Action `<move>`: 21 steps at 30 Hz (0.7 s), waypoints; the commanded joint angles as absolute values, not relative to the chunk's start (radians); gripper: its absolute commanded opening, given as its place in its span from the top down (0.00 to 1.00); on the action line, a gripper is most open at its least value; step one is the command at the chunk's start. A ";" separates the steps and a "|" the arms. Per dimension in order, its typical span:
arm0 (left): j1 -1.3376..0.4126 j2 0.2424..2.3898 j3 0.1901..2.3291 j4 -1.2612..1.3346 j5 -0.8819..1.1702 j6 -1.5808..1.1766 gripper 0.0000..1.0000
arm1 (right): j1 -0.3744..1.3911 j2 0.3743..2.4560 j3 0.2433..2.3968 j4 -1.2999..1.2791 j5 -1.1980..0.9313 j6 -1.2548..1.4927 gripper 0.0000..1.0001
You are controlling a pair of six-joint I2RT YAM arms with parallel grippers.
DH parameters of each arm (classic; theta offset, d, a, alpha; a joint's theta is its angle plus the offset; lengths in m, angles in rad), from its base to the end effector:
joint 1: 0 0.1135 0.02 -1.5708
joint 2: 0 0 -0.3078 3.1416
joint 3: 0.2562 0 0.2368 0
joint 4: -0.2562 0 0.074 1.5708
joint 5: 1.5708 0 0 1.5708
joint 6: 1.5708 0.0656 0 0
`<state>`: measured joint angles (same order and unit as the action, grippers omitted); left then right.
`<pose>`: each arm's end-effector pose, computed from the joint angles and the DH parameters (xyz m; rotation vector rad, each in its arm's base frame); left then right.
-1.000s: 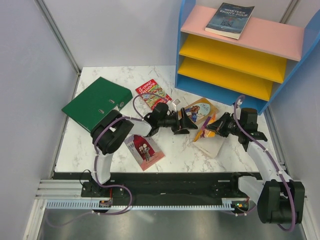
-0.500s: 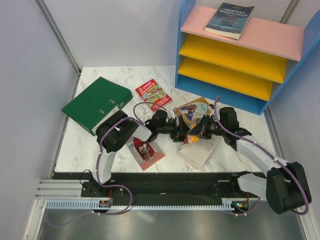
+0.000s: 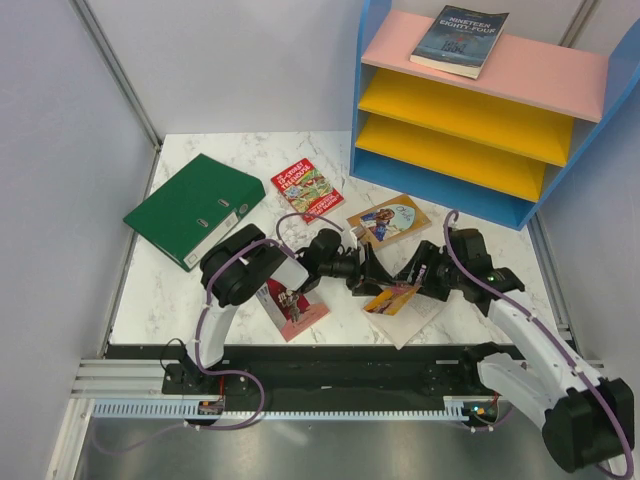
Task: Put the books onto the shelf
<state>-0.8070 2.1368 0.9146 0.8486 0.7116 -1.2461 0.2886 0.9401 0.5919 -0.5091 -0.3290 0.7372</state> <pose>0.2698 -0.3437 0.1334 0.0708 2.4660 -1.8556 0.1506 0.0668 0.2374 0.4134 2.5212 0.8352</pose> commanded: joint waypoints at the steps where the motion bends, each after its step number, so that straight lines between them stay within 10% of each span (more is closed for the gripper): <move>1: -0.824 2.149 0.910 0.897 0.761 -1.267 0.25 | 0.288 0.816 0.614 -0.727 -0.167 0.802 0.25; 21: -0.903 2.108 1.038 0.689 0.793 -1.158 0.32 | 0.287 0.834 0.453 -0.773 -0.124 0.867 0.17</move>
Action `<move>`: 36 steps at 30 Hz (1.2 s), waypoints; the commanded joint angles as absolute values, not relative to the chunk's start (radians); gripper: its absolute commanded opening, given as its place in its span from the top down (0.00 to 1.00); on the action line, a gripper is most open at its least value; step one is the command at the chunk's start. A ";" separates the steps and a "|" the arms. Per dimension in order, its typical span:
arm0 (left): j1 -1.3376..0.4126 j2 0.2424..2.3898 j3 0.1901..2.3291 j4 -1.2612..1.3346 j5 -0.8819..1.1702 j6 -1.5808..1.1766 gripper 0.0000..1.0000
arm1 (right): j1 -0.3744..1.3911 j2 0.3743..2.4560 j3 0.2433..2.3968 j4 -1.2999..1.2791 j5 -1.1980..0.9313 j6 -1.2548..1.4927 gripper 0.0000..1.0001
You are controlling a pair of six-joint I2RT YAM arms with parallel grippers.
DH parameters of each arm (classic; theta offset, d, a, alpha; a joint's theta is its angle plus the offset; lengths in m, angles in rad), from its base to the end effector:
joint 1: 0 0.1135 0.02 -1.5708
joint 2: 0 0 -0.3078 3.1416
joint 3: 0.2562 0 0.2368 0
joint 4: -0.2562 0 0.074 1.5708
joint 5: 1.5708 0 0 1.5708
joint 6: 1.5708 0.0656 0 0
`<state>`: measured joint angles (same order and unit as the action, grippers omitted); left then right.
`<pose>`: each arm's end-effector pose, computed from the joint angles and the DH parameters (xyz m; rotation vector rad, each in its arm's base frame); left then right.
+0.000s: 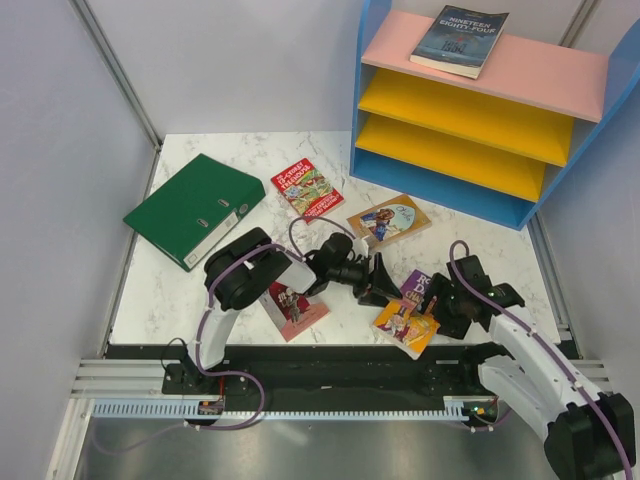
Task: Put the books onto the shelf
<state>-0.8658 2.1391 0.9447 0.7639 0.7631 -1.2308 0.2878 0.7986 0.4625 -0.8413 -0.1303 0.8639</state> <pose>0.2480 -0.3614 0.1313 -0.1731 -2.4940 1.8301 0.0883 0.0350 0.1867 0.7729 2.7387 0.4645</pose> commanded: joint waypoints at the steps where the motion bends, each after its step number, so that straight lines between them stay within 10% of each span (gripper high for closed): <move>1: -0.908 2.109 1.051 0.669 0.793 -1.140 0.32 | 0.287 0.845 0.446 -0.756 -0.129 0.865 0.17; 19: -0.922 2.118 1.103 0.571 0.801 -1.094 0.44 | 0.287 1.026 0.563 -0.416 -0.193 0.741 0.18; 21: -0.920 2.129 1.115 0.571 0.801 -1.095 0.50 | 0.287 1.038 0.577 -0.403 -0.205 0.729 0.18; 25: -0.919 2.137 1.141 0.560 0.813 -1.094 0.98 | 0.287 1.036 0.586 -0.397 -0.224 0.698 0.17; 36: -0.767 1.821 1.082 0.325 0.764 -0.917 0.98 | 0.273 0.845 0.684 -0.448 -0.162 0.749 0.02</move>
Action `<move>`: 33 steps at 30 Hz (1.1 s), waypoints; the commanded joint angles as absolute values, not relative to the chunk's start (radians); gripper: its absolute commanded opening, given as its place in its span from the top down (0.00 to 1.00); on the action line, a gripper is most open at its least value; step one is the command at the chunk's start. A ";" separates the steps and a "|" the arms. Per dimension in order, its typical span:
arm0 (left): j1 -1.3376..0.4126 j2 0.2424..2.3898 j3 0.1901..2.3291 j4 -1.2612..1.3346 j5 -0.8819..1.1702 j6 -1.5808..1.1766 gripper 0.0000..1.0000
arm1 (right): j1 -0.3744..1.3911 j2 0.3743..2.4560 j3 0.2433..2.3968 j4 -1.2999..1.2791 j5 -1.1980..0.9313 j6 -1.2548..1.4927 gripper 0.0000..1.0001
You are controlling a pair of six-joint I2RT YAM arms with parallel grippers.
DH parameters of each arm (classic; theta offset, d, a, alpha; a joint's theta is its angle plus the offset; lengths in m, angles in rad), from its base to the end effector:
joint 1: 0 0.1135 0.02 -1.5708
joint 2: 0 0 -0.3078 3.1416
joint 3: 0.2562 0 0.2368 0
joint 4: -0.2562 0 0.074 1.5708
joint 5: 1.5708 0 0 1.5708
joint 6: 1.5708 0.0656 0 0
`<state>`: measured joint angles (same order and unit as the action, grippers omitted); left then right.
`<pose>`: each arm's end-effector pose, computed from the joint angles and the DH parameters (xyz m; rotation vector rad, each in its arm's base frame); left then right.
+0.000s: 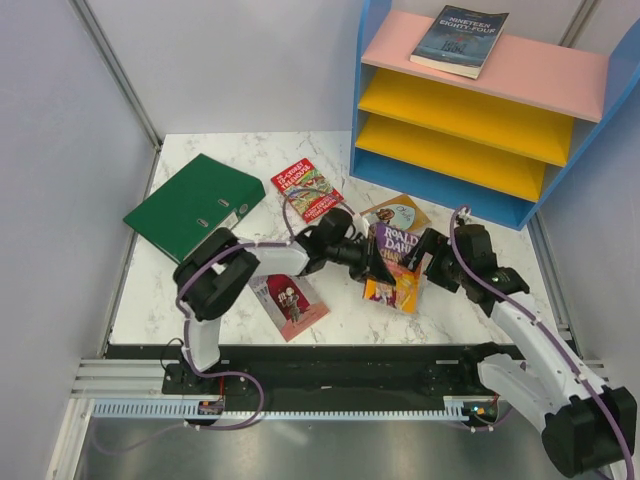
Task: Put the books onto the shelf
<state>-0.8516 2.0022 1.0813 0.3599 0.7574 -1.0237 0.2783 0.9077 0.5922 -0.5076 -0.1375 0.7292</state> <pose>0.2547 -0.3593 0.1823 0.3391 2.5853 -1.7342 0.1527 0.0530 0.2401 0.4891 2.4321 0.6192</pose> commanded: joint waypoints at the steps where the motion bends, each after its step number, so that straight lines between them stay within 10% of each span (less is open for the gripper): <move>1: -0.728 1.790 1.078 0.334 0.791 -0.925 0.98 | 0.272 0.819 0.696 -0.443 -0.167 0.755 0.02; 33: -0.615 1.873 1.180 0.876 0.943 -1.330 0.98 | 0.242 0.790 0.473 0.091 -0.407 1.015 0.05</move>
